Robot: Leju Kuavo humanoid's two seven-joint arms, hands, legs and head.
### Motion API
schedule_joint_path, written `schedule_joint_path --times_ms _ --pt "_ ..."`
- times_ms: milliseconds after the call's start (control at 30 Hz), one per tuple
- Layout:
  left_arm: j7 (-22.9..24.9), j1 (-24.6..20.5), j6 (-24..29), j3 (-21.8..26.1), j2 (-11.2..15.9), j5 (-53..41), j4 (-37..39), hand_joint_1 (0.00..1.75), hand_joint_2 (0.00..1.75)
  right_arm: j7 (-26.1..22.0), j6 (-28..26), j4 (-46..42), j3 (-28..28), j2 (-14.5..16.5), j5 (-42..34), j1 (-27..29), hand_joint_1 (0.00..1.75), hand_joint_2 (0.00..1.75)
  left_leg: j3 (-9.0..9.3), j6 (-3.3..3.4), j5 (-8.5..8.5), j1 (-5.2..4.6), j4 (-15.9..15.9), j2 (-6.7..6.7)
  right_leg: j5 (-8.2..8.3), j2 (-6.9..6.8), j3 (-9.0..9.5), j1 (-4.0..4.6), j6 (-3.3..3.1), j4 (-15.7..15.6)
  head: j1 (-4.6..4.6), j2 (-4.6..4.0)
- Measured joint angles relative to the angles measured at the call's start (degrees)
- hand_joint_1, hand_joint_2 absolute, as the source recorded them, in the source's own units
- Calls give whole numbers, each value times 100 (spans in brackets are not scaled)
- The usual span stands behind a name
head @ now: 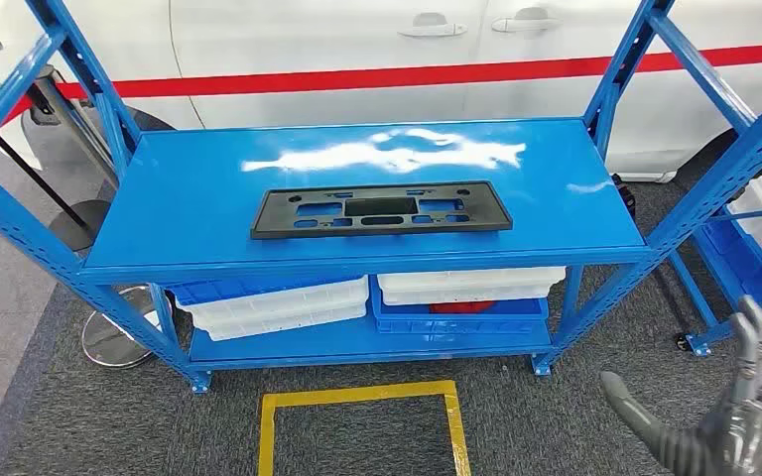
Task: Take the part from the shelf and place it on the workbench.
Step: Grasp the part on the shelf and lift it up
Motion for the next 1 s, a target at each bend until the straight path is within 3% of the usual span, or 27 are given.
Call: schedule_joint_path --times_ms 100,200,267,333,367,400,467,533,667,733,800,867,900,933,1000 --pt "2 -2 -22 5 -8 -24 0 0 0 99 -73 53 355 -114 280 -169 0 175 -4 30 -3 -22 13 4 25 3 7 -24 39 -38 0 0" --pt "7 -15 -32 9 -28 -60 0 0 0 314 -333 175 780 -197 883 -444 0 175 82 130 106 7 -179 31 19 -4 11 -28 108 -50 1 -1" --pt "6 -21 -26 9 -54 -69 0 0 0 492 -443 299 1000 -213 1126 -614 0 175 157 171 178 44 -303 46 -211 -9 -214 -19 105 394 1 0" --pt "2 -21 -6 11 -69 -68 0 0 0 680 -471 447 1194 -218 1205 -711 0 175 167 178 171 44 -313 44 -492 -7 -648 -25 108 1164 0 0" --pt "1 -18 14 14 -74 -66 0 0 0 763 -473 520 1283 -218 1217 -737 0 131 176 168 152 45 -303 38 -518 -9 -818 -35 116 1419 0 -1" --pt "5 -15 39 20 -79 -60 0 0 0 832 -465 586 1364 -221 1204 -758 0 87 193 150 124 48 -287 30 -427 -11 -891 -47 125 1468 0 -1" --pt "31 -11 86 37 -98 -44 0 0 0 946 -424 706 1503 -236 1115 -820 0 0 254 90 29 66 -224 9 30 -16 -702 -76 141 891 1 -1" --pt "69 -13 121 61 -116 -28 1 0 0 1016 -361 821 1598 -254 989 -896 0 0 262 9 -89 64 -134 -4 285 -6 -431 -74 120 277 0 -1" --pt "155 -28 227 94 -147 16 4 0 0 1132 -200 1032 1726 -261 766 -1039 0 0 221 -94 -187 54 -63 -6 208 14 -388 -49 -27 134 -4 0" --pt "196 -34 264 114 -169 36 4 0 0 1154 -135 1146 1773 -261 711 -1164 0 87 141 -156 -330 66 171 10 184 1 -358 -65 -89 122 -4 0" --pt "227 -39 275 127 -198 51 5 0 0 1159 -98 1270 1819 -261 702 -1288 0 175 -226 -221 -635 93 873 29 162 -23 -339 -71 -128 116 -4 0" --pt "245 -31 269 138 -220 56 6 0 0 1177 -96 1414 1868 -260 790 -1374 0 175 -693 -255 -835 119 1606 36 146 -39 -332 -65 -145 119 -4 0" --pt "249 -24 263 145 -228 55 7 0 0 1203 -122 1497 1905 -251 900 -1416 0 175 -813 -259 -768 126 1713 37 137 -40 -322 -64 -147 119 -4 0" --pt "253 -17 258 151 -236 48 7 0 0 1246 -165 1592 1953 -232 1052 -1465 0 175 -824 -254 -581 132 1589 38 128 -34 -302 -64 -145 120 -4 0" --pt "262 -17 246 156 -242 22 7 0 0 1365 -307 1817 2075 -147 1444 -1586 0 175 -589 -221 -54 134 839 44 105 -21 -247 -62 -123 115 -4 0"
